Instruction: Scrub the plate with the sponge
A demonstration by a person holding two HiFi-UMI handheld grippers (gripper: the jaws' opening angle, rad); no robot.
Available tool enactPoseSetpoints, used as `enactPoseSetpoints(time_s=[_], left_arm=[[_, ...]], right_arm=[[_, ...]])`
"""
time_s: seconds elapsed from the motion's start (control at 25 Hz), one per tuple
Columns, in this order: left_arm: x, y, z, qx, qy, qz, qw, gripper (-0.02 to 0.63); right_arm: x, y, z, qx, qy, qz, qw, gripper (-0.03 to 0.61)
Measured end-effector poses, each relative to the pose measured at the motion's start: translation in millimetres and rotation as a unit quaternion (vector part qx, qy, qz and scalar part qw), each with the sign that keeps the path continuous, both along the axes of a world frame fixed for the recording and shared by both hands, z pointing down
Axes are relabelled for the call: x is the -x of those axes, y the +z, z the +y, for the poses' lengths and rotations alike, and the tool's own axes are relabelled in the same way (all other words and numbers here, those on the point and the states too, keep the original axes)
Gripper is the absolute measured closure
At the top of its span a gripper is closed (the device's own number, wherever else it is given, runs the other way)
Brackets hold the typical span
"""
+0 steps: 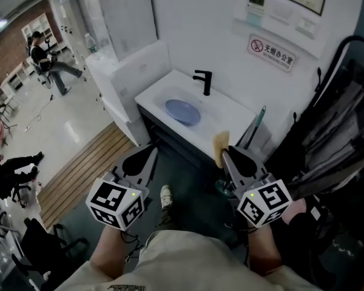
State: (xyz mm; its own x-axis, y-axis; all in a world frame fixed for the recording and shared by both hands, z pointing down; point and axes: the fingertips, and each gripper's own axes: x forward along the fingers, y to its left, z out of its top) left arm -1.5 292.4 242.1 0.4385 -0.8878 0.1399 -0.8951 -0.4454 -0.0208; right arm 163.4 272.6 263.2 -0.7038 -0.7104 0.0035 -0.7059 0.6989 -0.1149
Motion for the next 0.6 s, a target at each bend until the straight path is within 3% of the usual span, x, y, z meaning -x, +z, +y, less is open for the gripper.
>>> enactPoseSetpoints(time_s=[0.6], left_arm=[[79,10,-190,0.037,0.028,-0.015,0.9988,0.607]], right_arm=[[86,5,-176,0.032,0.013,0.03,0.999,0.531]])
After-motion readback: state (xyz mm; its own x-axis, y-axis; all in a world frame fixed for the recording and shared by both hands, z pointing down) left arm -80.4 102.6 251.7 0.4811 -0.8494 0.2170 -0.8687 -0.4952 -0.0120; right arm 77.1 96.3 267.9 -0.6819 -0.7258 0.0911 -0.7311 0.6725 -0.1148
